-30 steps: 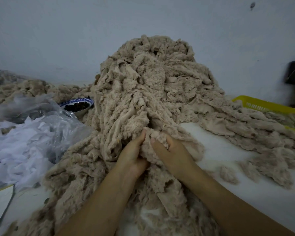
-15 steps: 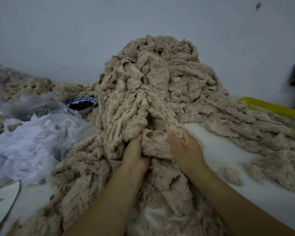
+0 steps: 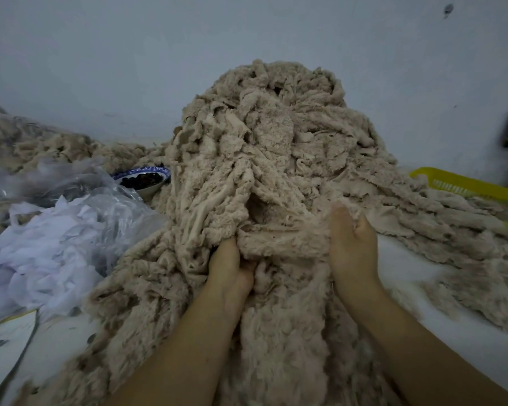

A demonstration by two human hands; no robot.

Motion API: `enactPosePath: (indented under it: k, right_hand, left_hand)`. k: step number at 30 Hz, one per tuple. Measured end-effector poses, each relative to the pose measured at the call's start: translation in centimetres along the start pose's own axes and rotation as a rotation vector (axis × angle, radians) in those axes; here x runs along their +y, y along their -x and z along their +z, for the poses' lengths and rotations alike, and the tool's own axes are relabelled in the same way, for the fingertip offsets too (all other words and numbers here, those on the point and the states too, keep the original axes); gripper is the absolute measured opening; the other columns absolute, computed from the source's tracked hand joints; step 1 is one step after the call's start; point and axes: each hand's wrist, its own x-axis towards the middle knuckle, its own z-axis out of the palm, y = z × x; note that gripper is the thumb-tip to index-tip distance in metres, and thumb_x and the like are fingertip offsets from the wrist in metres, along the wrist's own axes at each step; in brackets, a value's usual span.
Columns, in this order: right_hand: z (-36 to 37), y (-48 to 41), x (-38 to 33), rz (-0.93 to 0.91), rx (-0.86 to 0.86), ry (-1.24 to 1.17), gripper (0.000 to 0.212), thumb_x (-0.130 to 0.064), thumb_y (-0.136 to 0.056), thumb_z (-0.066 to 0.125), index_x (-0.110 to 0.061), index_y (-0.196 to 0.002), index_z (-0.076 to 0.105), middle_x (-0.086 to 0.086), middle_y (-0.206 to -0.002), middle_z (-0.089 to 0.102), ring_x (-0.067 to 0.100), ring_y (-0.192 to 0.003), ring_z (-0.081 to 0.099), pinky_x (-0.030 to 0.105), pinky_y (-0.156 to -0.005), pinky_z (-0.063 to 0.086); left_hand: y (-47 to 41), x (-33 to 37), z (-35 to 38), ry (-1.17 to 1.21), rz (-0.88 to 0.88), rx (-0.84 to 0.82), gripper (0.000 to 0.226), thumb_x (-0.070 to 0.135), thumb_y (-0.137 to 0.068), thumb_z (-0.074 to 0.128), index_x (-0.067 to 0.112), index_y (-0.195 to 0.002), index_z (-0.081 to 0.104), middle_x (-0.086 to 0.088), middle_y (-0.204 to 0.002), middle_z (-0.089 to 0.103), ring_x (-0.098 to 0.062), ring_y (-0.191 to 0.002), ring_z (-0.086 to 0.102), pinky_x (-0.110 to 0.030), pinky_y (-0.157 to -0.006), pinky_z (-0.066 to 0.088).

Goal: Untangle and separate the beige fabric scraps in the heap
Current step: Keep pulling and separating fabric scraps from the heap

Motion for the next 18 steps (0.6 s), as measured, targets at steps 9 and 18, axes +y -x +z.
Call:
enactPosePath:
  k: [9,18]
  right_hand:
    - [-3.6,-3.0,-1.4,0.002,0.427,-0.155,0.028,-0.034,-0.092,0.047,-0.024,-0.066,0.051,-0.006,-0.058,0.051,0.016,-0.058,0.051,0.033,-0.060,0.040]
    - [-1.5,-1.8,0.3,0.168,0.142,0.125,0.058,-0.063,-0.092,0.050,-0.016,-0.123,0.064,0.008,-0.122,0.068,0.021,-0.112,0.065,0.045,-0.097,0.052]
  left_hand:
    - [-0.9,1.5,-0.6,0.138,0.064,-0.037,0.024,0.022,-0.107,0.038,0.013,-0.095,0.057,-0.004,-0.078,0.053,-0.010,-0.063,0.048,-0.019,-0.054,0.044]
    - [3.4,-1.9,1.0,-0.690,0.134,-0.520,0.055,0.071,-0.070,0.072,0.017,-0.078,0.081,-0.010,-0.092,0.077,-0.013,-0.076,0.073,-0.020,-0.064,0.056]
